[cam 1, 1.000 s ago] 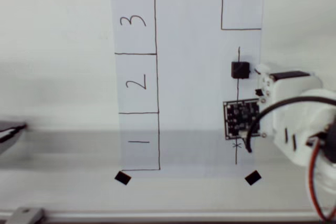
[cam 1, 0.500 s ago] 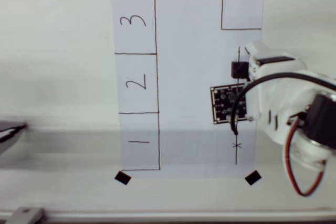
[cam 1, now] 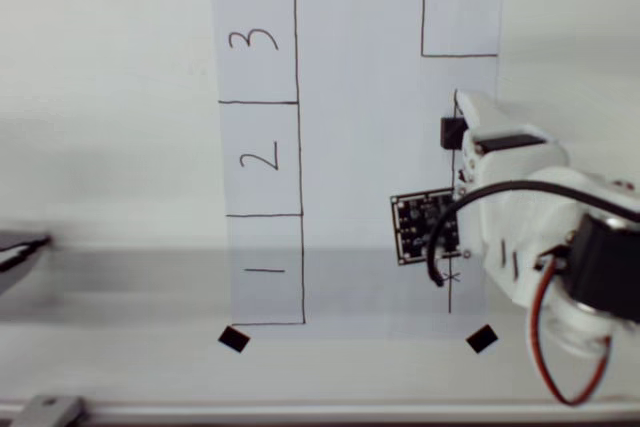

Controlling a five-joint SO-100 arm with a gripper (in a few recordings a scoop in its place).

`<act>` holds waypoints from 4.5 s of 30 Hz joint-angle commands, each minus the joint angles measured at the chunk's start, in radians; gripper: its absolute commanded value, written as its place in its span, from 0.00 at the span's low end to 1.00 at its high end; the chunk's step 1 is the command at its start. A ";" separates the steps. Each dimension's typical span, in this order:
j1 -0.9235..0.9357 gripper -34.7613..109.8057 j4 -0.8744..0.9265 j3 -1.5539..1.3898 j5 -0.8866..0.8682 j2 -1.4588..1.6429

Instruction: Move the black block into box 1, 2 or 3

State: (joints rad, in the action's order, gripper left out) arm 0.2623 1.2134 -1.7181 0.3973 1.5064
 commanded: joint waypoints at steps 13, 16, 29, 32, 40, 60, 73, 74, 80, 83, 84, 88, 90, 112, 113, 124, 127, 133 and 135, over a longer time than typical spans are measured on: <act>-0.015 0.44 -0.138 -0.166 0.009 0.107; -0.008 0.44 -0.155 -0.173 0.017 0.106; 0.026 0.44 -0.187 -0.163 0.049 0.064; 0.029 0.44 -0.189 -0.153 0.052 0.051; 0.034 0.44 -0.210 -0.144 0.055 0.025; 0.041 0.44 -0.264 -0.161 0.069 0.000; 0.034 0.44 -0.295 -0.195 0.069 0.000; 0.034 0.44 -0.295 -0.198 0.069 0.000; 0.032 0.44 -0.299 -0.209 0.072 0.009; 0.032 0.44 -0.302 -0.213 0.074 0.011; 0.032 0.44 -0.304 -0.215 0.074 0.011; 0.035 0.44 -0.310 -0.221 0.077 0.012; 0.035 0.44 -0.313 -0.224 0.077 0.014; 0.026 0.24 -0.345 -0.267 0.052 0.055; 0.025 0.24 -0.345 -0.262 0.049 0.058; -0.026 0.24 -0.344 -0.120 -0.115 0.060; -0.031 0.24 -0.344 -0.066 -0.147 0.048; -0.031 0.24 -0.344 0.078 -0.232 -0.017; -0.029 0.24 -0.344 0.137 -0.262 -0.051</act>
State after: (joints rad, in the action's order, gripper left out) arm 0.2316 0.8606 -1.7196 0.1733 1.4542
